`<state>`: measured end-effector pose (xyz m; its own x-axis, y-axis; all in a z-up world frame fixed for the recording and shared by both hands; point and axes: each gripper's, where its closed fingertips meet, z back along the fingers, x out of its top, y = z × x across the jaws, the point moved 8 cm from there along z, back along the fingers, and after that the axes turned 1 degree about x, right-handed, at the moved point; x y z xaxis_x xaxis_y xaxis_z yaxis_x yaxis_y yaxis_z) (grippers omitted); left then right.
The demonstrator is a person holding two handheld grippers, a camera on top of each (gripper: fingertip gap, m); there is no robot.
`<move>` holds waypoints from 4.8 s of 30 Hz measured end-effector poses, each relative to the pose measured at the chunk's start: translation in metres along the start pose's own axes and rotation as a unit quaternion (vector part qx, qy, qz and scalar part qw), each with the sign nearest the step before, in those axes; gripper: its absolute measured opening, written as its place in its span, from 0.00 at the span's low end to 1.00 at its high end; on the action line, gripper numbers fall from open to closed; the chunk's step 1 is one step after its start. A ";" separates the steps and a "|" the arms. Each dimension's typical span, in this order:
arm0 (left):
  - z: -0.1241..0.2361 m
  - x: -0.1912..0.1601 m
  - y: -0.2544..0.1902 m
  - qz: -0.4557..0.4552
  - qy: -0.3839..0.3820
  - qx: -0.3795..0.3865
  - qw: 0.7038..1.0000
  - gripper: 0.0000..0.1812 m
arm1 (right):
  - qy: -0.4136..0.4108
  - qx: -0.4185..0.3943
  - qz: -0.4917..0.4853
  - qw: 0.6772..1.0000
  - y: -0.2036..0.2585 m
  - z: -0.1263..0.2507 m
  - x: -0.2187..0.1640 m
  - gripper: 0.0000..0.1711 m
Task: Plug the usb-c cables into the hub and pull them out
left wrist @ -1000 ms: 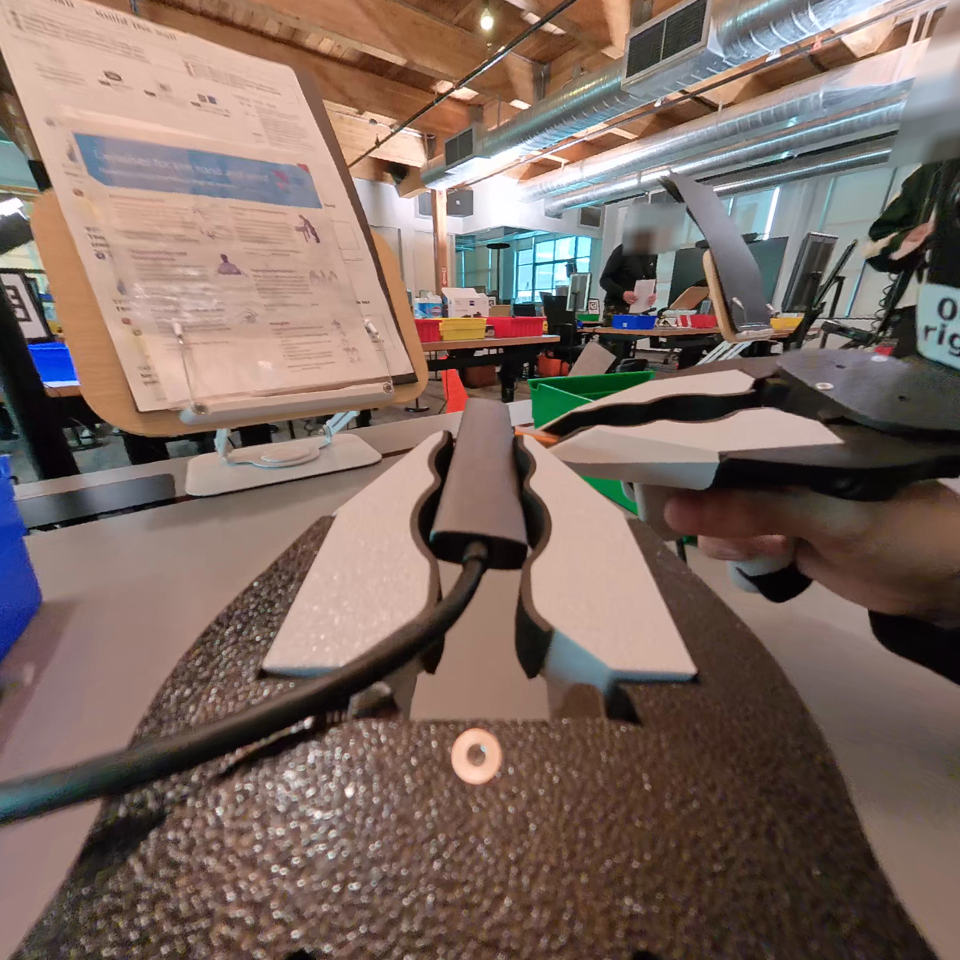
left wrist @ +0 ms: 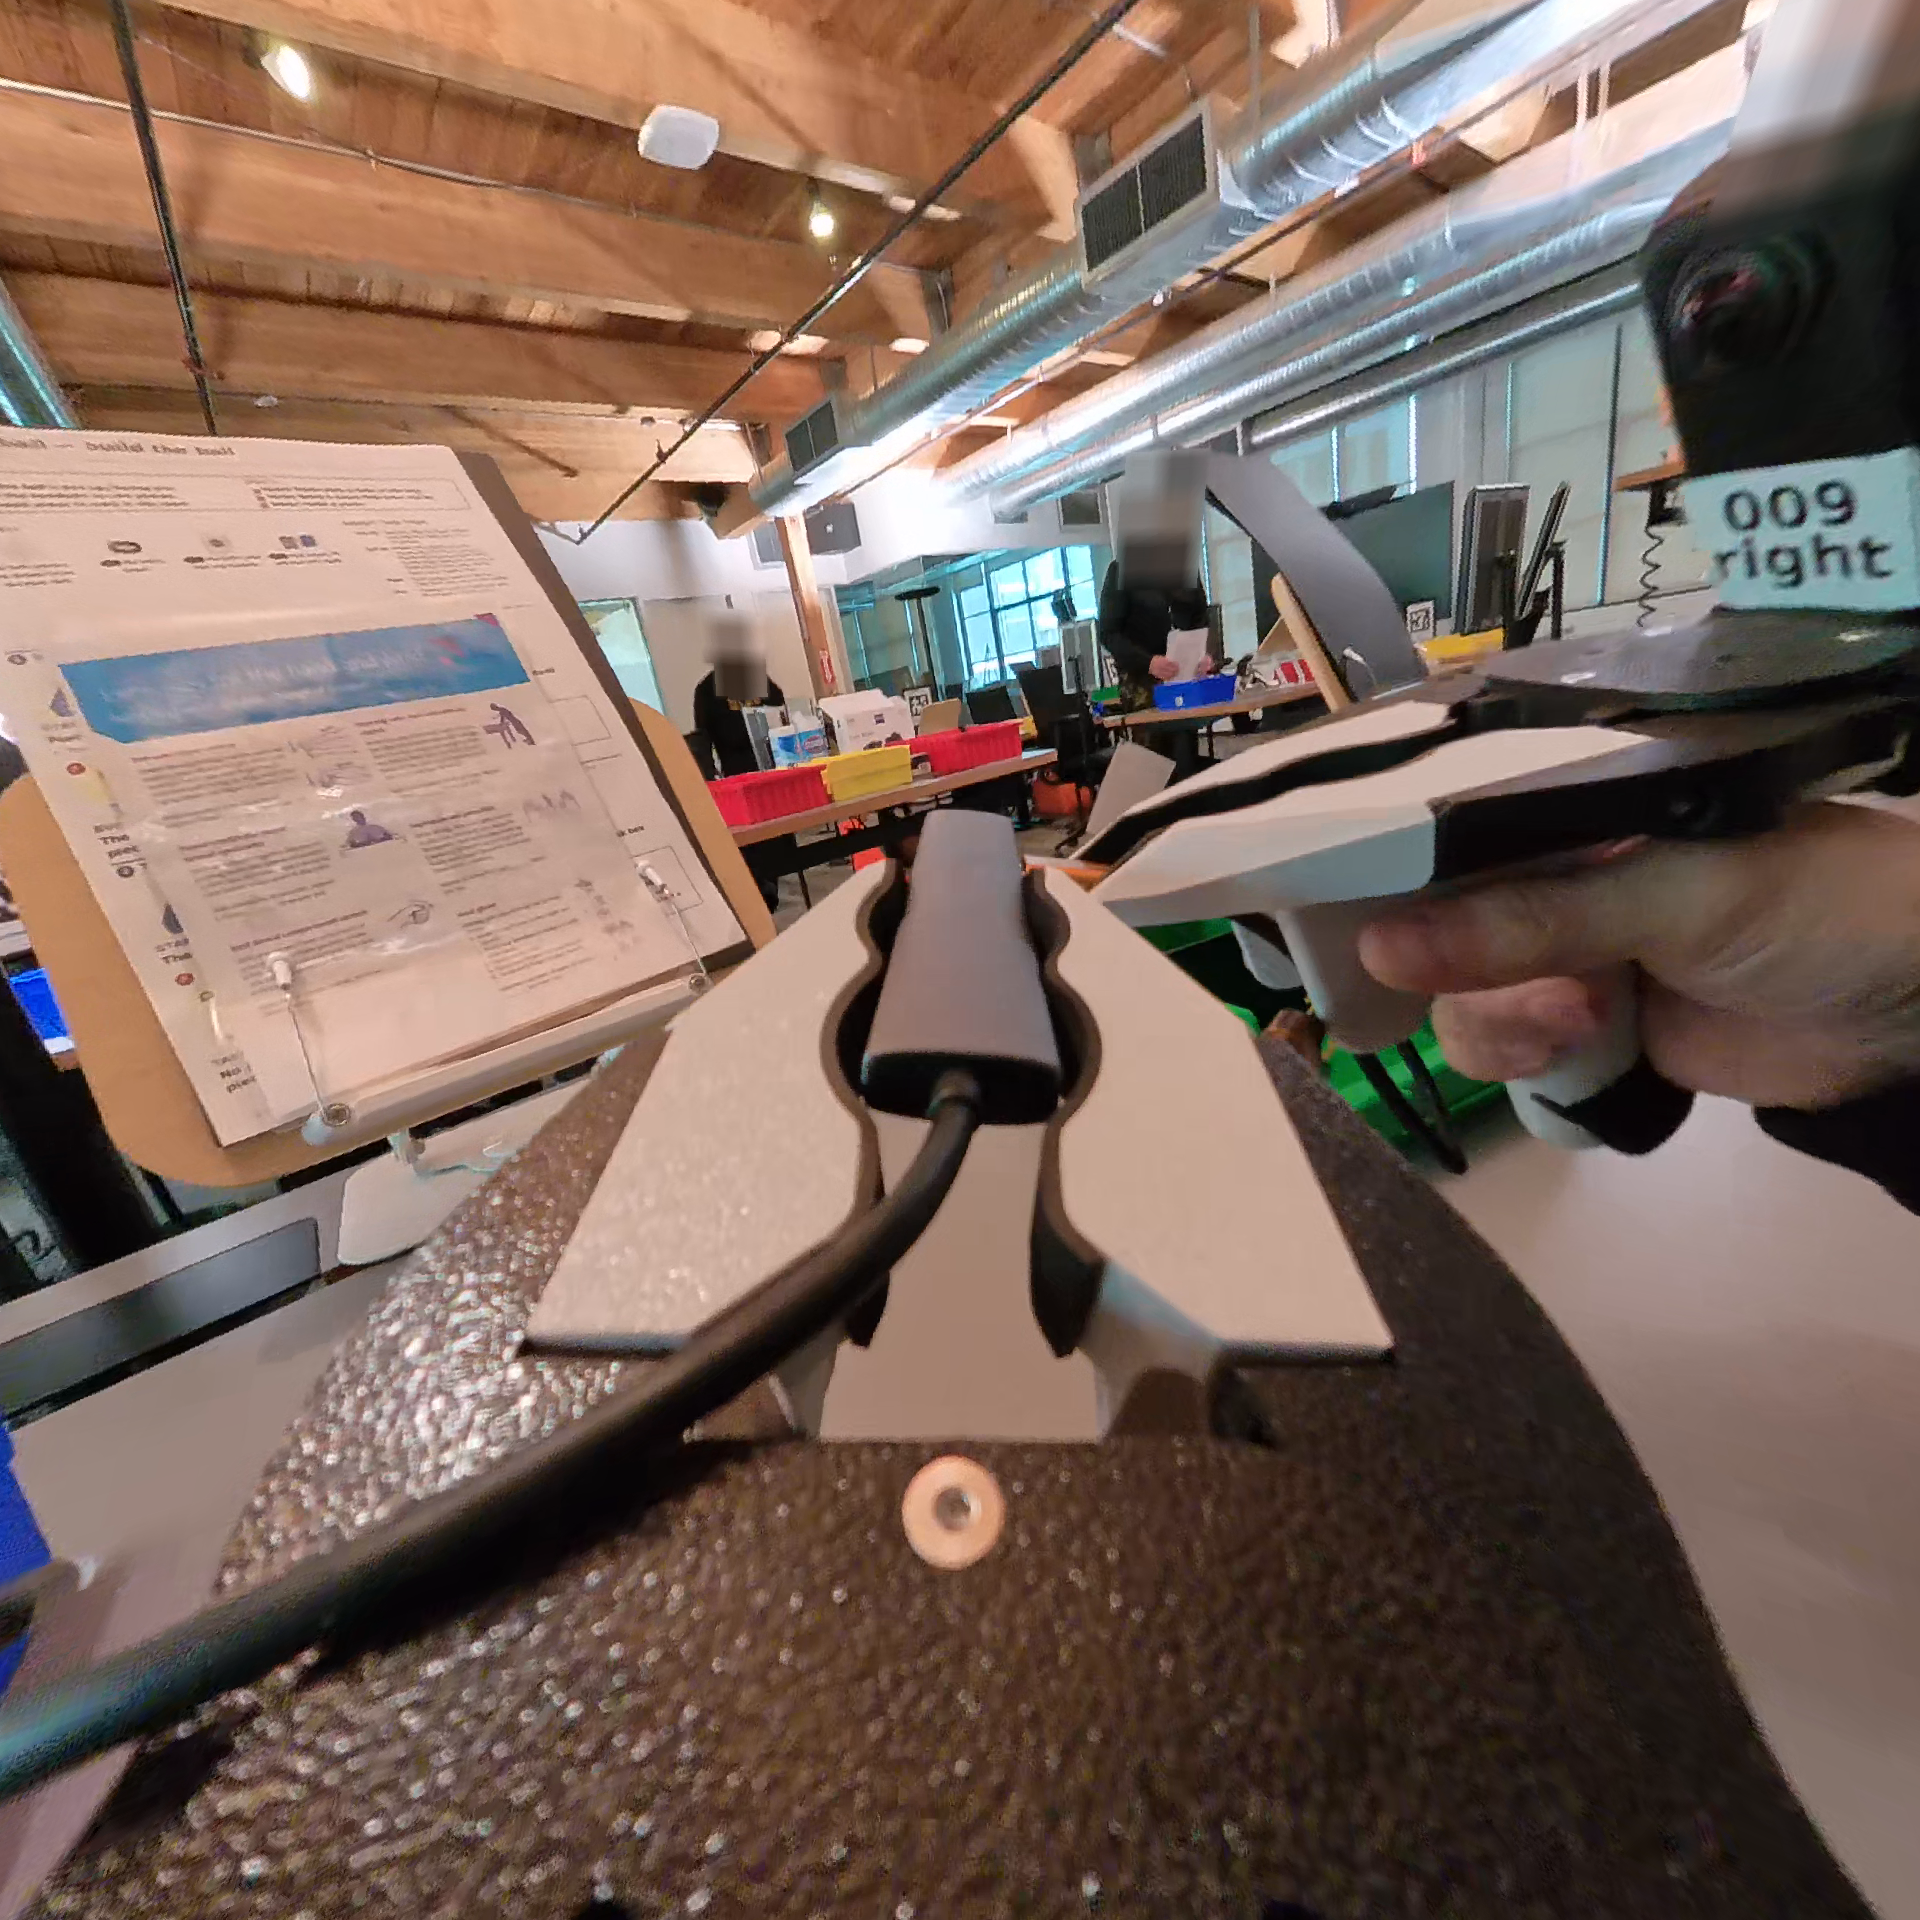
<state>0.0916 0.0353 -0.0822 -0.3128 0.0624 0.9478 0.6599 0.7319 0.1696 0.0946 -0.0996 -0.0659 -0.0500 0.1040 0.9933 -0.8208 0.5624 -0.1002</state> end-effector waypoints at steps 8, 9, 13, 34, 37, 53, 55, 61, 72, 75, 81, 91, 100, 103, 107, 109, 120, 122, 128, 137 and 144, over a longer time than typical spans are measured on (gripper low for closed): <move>0.004 -0.002 0.002 -0.008 -0.008 0.011 1.000 0.12 | -0.036 -0.003 -0.029 0.999 0.002 -0.013 -0.003 0.07; 0.005 -0.002 0.003 -0.010 -0.006 0.017 1.000 0.12 | -0.035 -0.010 -0.024 0.999 0.003 -0.015 -0.003 0.07; 0.007 -0.002 0.003 -0.050 0.016 0.030 0.998 0.12 | 0.013 -0.021 0.020 0.999 0.005 -0.016 -0.003 0.07; 0.007 0.006 0.000 -0.001 -0.016 0.007 1.000 0.12 | -0.064 0.013 -0.026 0.998 0.004 -0.010 0.002 0.07; 0.008 0.004 0.003 0.013 -0.016 0.011 1.000 0.12 | -0.068 0.005 -0.018 0.997 0.006 -0.013 0.001 0.07; 0.045 0.017 0.090 0.078 -0.020 0.191 0.978 0.12 | 0.003 0.039 -0.019 0.999 0.004 0.018 0.004 0.06; 0.051 0.038 0.090 0.061 -0.048 0.135 0.988 0.12 | -0.051 -0.038 0.000 0.998 -0.006 0.035 0.023 0.06; 0.031 0.038 0.033 0.008 -0.041 0.012 0.999 0.12 | 0.169 -0.296 0.192 0.920 -0.091 0.080 -0.026 0.06; 0.018 -0.005 0.010 0.042 0.031 -0.068 0.996 0.12 | 0.215 -0.264 0.183 0.922 -0.129 0.103 -0.086 0.34; 0.015 -0.010 0.002 0.062 0.029 -0.118 0.991 0.12 | 0.090 -0.197 0.117 0.969 -0.108 0.103 -0.054 0.35; 0.017 -0.012 -0.017 0.144 -0.026 -0.287 0.947 0.12 | -0.094 0.199 -0.041 0.975 -0.027 0.069 -0.021 0.35; 0.026 -0.017 -0.020 0.156 -0.026 -0.349 0.924 0.12 | -0.042 0.311 -0.018 0.949 0.020 0.021 -0.025 0.15; 0.027 -0.026 -0.010 0.162 -0.037 -0.303 0.938 0.26 | -0.035 0.264 0.039 0.963 0.016 0.024 -0.014 0.13; 0.028 -0.038 -0.009 0.159 -0.010 -0.306 0.939 0.35 | -0.055 0.137 0.048 0.988 -0.008 0.043 0.000 0.13; 0.033 -0.048 -0.011 0.169 -0.019 -0.335 0.927 0.33 | -0.047 -0.127 0.082 0.987 -0.053 0.086 0.017 0.13; 0.035 -0.051 -0.010 0.179 -0.029 -0.341 0.922 0.31 | -0.027 -0.228 0.072 0.971 -0.073 0.110 0.022 0.13; 0.038 -0.054 -0.003 0.209 -0.038 -0.352 0.912 0.26 | 0.106 -0.235 -0.092 0.962 -0.202 0.126 0.009 0.13; 0.039 -0.054 -0.002 0.215 -0.042 -0.350 0.911 0.25 | 0.102 -0.204 -0.116 0.967 -0.217 0.120 0.004 0.13; 0.039 -0.055 0.001 0.227 -0.047 -0.348 0.908 0.23 | 0.044 -0.170 -0.191 0.966 -0.246 0.106 0.003 0.13; 0.040 -0.056 0.000 0.230 -0.043 -0.351 0.906 0.22 | 0.299 -0.383 -0.174 0.856 -0.297 0.147 -0.057 0.44; 0.040 -0.056 -0.001 0.225 -0.042 -0.352 0.908 0.22 | 0.203 -0.359 -0.095 0.906 -0.241 0.126 -0.018 0.43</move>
<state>0.0815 0.0581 -0.1457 0.0648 0.3203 0.9451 0.9975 0.0070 -0.0707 0.2218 -0.3402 -0.0521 0.3861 0.1610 0.9083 -0.2031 0.9753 -0.0865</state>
